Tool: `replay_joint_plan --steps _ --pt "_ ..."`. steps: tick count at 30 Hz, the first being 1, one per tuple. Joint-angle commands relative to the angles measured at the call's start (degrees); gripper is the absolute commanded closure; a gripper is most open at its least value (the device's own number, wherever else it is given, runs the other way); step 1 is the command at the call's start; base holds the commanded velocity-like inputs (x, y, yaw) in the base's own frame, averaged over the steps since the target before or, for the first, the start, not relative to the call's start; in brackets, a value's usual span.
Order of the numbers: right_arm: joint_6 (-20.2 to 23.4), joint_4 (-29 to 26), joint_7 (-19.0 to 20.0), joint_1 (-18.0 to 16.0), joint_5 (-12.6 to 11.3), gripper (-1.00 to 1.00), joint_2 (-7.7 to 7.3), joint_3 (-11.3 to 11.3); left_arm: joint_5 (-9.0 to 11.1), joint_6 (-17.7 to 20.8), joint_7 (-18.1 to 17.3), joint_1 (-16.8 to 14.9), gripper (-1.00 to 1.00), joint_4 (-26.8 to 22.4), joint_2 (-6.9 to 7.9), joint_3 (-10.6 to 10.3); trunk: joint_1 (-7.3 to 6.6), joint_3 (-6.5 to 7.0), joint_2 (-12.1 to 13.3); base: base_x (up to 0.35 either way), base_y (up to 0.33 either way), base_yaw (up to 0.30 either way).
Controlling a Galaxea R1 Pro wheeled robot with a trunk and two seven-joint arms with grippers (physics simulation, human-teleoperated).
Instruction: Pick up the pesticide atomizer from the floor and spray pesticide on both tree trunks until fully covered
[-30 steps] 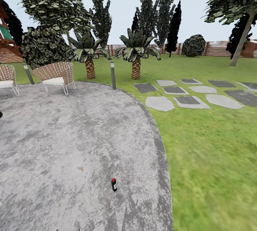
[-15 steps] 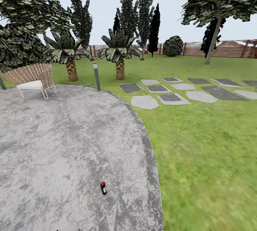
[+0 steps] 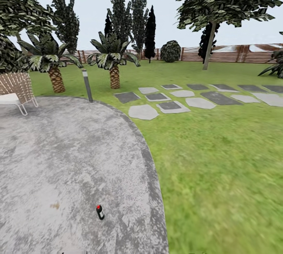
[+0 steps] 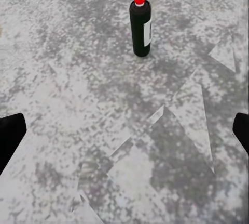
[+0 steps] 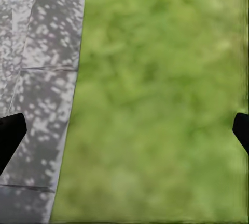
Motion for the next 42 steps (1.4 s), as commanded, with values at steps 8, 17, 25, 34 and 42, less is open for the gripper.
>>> replay_joint_plan --steps 8,17,25,34,42 --pt "-0.19 -0.03 -0.02 -0.04 -0.06 -1.0 -0.03 -0.03 0.0 -0.18 0.05 -0.01 -1.0 0.02 0.03 0.13 -0.01 -0.11 -0.02 0.0 0.0 -0.126" --pt "0.02 -10.55 -0.1 -0.25 0.0 -1.0 -0.18 -0.08 -0.02 8.58 -0.22 -7.17 -1.0 -0.95 -0.19 -0.11 -0.01 -0.11 -0.02 0.0 0.0 -0.002" --pt "3.22 -17.66 0.01 -5.96 0.1 -1.0 -0.58 -0.17 -0.03 9.6 -0.48 -10.81 -1.0 -0.47 -0.09 0.0 -0.01 -0.11 -0.02 0.0 0.0 0.0" --pt "4.44 -17.93 0.25 -7.28 0.11 -1.0 -0.53 0.03 -0.59 9.52 -0.97 -10.74 -1.0 -0.56 0.05 -0.03 -0.01 -0.11 -0.02 0.0 0.0 0.0" --pt "4.48 -17.8 0.25 -7.34 0.16 -1.0 -0.57 -0.04 -0.72 9.34 -0.97 -10.44 -1.0 -1.07 0.05 -0.09 -0.01 -0.11 -0.02 0.0 0.0 0.0"
